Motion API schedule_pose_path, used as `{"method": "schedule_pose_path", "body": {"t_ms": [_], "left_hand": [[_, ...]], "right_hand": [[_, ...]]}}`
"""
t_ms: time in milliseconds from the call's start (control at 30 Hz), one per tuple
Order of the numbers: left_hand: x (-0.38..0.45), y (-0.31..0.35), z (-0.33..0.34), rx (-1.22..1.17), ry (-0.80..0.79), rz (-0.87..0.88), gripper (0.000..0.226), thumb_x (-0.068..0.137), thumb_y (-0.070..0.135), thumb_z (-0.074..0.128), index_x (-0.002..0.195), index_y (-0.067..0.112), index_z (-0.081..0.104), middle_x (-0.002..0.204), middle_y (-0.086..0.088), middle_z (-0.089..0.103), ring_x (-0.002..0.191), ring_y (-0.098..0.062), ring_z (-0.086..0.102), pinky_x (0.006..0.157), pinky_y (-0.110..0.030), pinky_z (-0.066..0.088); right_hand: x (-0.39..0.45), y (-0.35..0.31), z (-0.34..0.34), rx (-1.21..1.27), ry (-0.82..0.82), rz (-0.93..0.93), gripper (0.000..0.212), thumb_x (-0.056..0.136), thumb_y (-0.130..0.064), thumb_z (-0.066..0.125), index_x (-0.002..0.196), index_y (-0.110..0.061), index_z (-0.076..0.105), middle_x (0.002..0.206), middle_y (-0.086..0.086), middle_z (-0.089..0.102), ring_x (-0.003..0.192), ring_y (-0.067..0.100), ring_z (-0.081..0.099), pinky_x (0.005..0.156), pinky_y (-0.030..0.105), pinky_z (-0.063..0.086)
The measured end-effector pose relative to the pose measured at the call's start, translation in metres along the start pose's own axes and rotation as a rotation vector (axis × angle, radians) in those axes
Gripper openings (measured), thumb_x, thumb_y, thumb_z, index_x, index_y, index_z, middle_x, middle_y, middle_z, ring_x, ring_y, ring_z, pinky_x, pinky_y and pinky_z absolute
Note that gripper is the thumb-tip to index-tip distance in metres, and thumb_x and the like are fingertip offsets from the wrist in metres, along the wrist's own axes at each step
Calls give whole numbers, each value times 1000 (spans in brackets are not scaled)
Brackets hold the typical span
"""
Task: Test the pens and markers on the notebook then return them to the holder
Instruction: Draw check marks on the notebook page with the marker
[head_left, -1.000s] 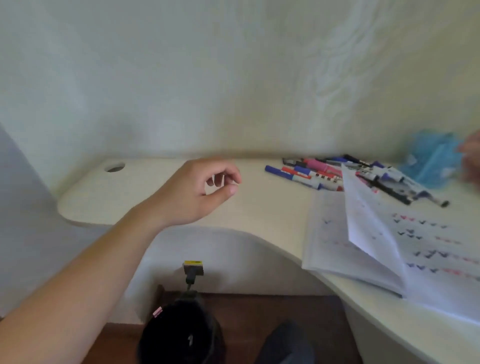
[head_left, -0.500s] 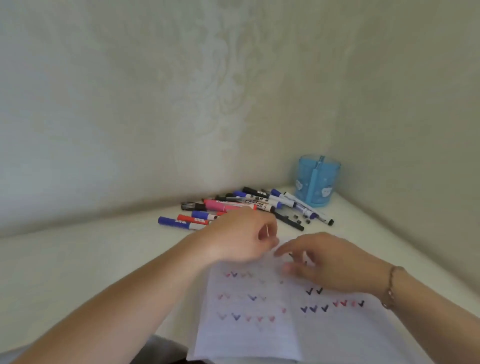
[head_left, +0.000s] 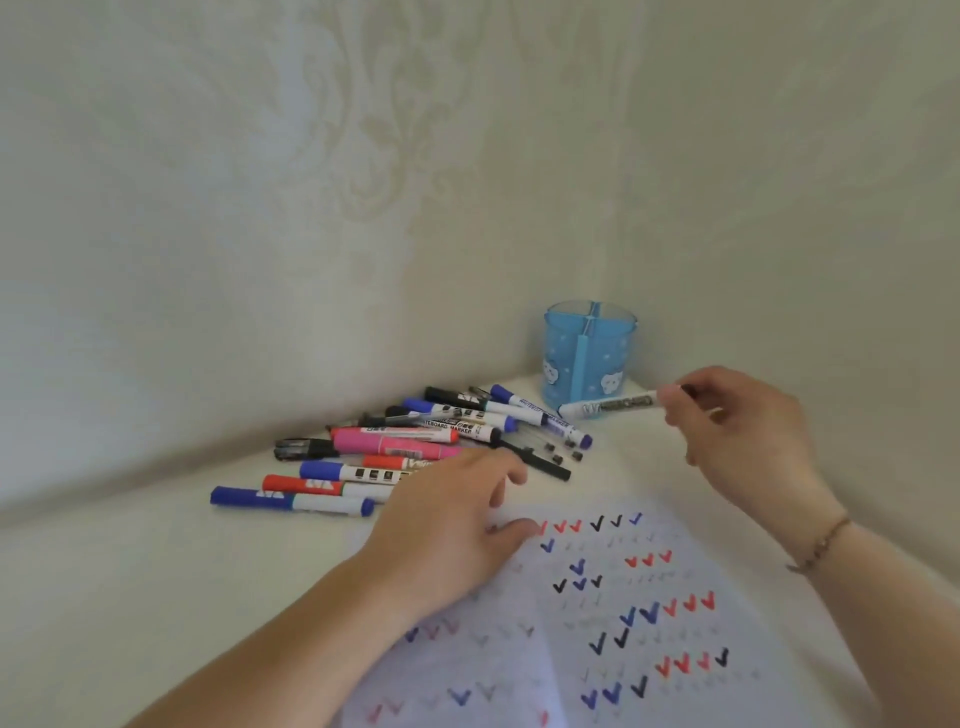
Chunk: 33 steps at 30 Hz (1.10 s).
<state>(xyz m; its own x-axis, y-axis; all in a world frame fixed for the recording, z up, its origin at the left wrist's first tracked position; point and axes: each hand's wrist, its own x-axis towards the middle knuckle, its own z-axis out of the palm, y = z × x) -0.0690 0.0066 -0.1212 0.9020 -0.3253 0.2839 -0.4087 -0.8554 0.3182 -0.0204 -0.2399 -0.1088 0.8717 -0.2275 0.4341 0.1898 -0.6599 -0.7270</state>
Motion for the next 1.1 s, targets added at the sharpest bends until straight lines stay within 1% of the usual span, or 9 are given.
{"method": "schedule_pose_path", "body": {"t_ms": [167,267,333,433,533,733,833,967,1100], "left_hand": [[-1,4,-3,-182,314,135,65,85,66,52,137,31,40,130,19,43,116,3,40,93,-4,28],[-3,2,-2,-231,350,224,46,93,55,48,124,22,56,104,18,58,96,3,54,80,-11,40],[-4,2,-1,-281,341,251,36,97,47,43,111,20,63,77,23,51,71,5,50,63,-9,35],[-6,5,0,-329,257,293,31,100,41,40,104,19,62,72,21,50,66,1,50,59,-11,33],[-12,11,-1,-465,125,395,22,103,23,42,96,12,59,76,27,59,68,7,57,62,-7,36],[-14,15,-7,-565,51,485,17,98,11,43,92,12,58,71,42,54,66,23,51,63,3,33],[-14,14,-7,-614,4,427,17,97,17,47,98,11,63,67,36,54,57,15,51,56,0,32],[-14,9,-5,-682,-112,369,17,92,47,54,100,33,61,60,9,50,45,-5,35,47,-15,27],[-16,1,-7,-282,-413,250,40,66,72,66,92,44,55,59,23,48,52,2,42,56,-20,33]], "right_hand": [[-33,-42,-9,501,-142,-18,15,93,-21,60,79,-19,66,63,6,71,44,22,56,43,26,41],[-46,-55,-5,683,-232,-32,14,93,-18,59,82,-12,64,61,10,70,44,26,56,43,28,41],[-53,-59,-3,795,-271,-24,13,89,-23,65,82,-13,63,60,11,68,44,28,56,43,29,41],[-65,-61,7,766,-417,-46,16,81,-30,74,80,-18,63,55,9,64,42,25,54,40,27,39],[-74,-61,17,741,-541,-72,22,81,-23,70,80,-6,56,51,11,60,36,21,49,36,22,35],[-75,-58,19,837,-552,-150,27,85,-13,68,68,-12,47,46,10,55,33,21,43,36,18,34],[-73,-60,16,793,-552,-219,24,83,-19,65,65,-17,49,45,7,55,31,23,42,35,20,35],[-68,-59,7,746,-586,-263,23,81,-16,67,65,-14,50,44,4,56,30,23,41,35,20,34],[-56,-64,-11,928,-595,-148,7,70,-11,61,63,-11,58,40,4,47,28,16,39,38,18,33]]}}
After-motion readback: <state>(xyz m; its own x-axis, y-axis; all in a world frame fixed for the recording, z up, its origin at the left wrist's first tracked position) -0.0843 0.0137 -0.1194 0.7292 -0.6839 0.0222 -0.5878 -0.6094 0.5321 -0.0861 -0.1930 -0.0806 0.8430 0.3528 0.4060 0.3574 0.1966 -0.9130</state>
